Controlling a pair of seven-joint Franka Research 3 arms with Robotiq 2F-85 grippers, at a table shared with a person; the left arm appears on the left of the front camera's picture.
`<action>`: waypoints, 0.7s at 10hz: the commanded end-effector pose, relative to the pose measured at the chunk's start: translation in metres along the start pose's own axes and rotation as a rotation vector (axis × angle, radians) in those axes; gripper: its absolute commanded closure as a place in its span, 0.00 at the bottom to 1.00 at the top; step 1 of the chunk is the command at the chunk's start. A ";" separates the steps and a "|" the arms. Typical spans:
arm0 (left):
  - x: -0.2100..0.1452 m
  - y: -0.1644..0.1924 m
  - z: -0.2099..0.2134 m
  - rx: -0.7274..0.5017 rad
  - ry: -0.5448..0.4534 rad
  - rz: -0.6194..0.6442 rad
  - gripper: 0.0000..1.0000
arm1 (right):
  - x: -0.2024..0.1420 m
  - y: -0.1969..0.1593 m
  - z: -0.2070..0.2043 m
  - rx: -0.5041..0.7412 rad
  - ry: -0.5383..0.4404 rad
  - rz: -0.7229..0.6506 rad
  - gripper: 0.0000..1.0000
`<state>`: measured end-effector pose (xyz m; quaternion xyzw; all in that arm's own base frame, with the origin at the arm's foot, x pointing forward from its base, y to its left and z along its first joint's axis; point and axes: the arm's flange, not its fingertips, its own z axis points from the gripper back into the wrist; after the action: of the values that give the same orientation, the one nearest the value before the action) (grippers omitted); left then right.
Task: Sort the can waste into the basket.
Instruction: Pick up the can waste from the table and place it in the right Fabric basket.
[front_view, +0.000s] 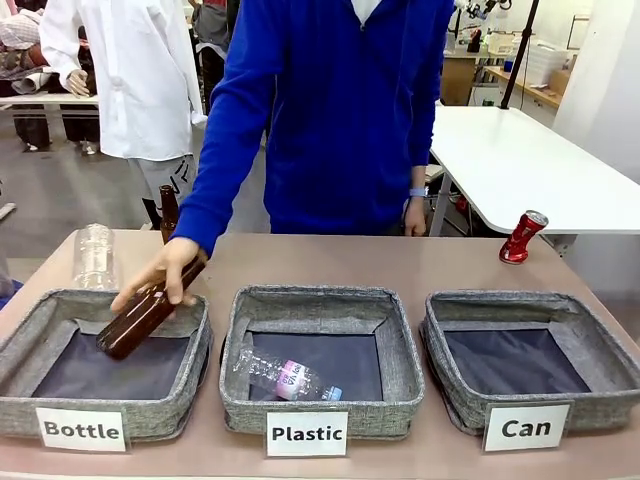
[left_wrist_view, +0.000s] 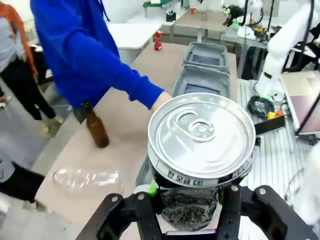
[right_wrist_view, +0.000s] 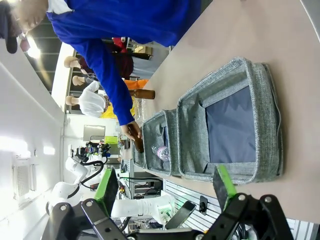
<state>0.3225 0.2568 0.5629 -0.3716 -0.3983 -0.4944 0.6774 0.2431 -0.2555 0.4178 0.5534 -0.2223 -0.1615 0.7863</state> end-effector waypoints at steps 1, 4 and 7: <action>-0.010 0.016 0.000 -0.005 0.046 0.063 0.54 | 0.002 0.001 0.001 0.021 -0.013 0.026 0.00; -0.029 0.021 0.000 0.013 0.032 0.092 0.54 | 0.002 0.001 0.001 0.021 -0.013 0.026 0.00; -0.013 0.020 -0.060 -0.006 -0.008 0.162 0.54 | 0.002 0.001 0.001 0.021 -0.013 0.026 0.00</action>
<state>0.3502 0.2491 0.5221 -0.3942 -0.3650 -0.4533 0.7113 0.2429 -0.2557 0.4179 0.5534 -0.2226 -0.1616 0.7862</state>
